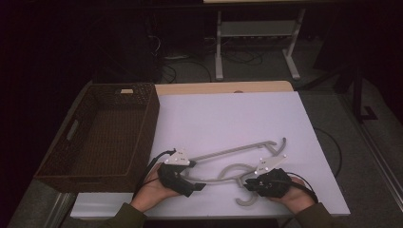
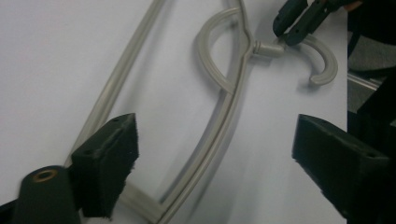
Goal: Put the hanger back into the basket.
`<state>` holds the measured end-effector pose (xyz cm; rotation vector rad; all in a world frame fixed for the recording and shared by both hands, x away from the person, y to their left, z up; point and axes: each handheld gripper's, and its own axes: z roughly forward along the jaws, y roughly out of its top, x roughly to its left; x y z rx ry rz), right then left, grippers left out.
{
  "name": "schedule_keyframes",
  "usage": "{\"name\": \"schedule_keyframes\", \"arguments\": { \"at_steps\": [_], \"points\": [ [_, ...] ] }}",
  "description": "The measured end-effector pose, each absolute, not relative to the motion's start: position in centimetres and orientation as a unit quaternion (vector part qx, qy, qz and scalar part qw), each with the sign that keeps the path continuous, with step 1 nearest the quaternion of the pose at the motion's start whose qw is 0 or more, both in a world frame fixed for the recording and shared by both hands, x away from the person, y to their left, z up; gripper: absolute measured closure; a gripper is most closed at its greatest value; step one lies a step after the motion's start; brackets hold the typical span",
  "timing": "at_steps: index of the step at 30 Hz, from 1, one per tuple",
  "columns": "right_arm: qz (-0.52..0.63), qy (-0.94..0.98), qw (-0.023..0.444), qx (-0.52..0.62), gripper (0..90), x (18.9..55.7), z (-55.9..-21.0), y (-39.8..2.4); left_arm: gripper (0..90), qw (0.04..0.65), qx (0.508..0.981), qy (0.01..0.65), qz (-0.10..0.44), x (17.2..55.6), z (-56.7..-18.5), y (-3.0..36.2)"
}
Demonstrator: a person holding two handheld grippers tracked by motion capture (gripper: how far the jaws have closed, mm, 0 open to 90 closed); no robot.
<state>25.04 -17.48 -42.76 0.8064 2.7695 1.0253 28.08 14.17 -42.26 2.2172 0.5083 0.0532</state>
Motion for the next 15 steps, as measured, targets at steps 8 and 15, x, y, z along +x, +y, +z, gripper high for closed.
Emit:
{"name": "schedule_keyframes", "arguments": {
  "at_steps": [8,15],
  "points": [
    [0.338,0.903,0.041,0.26,79.4,25.2,-42.5,-17.6,28.5,0.391,0.905,0.167,0.0,29.2,-42.8,12.0],
    [0.343,0.901,0.038,0.264,79.4,25.2,-42.1,-17.6,42.0,0.368,0.918,0.145,-0.014,29.8,-43.1,10.1]
  ]
}}
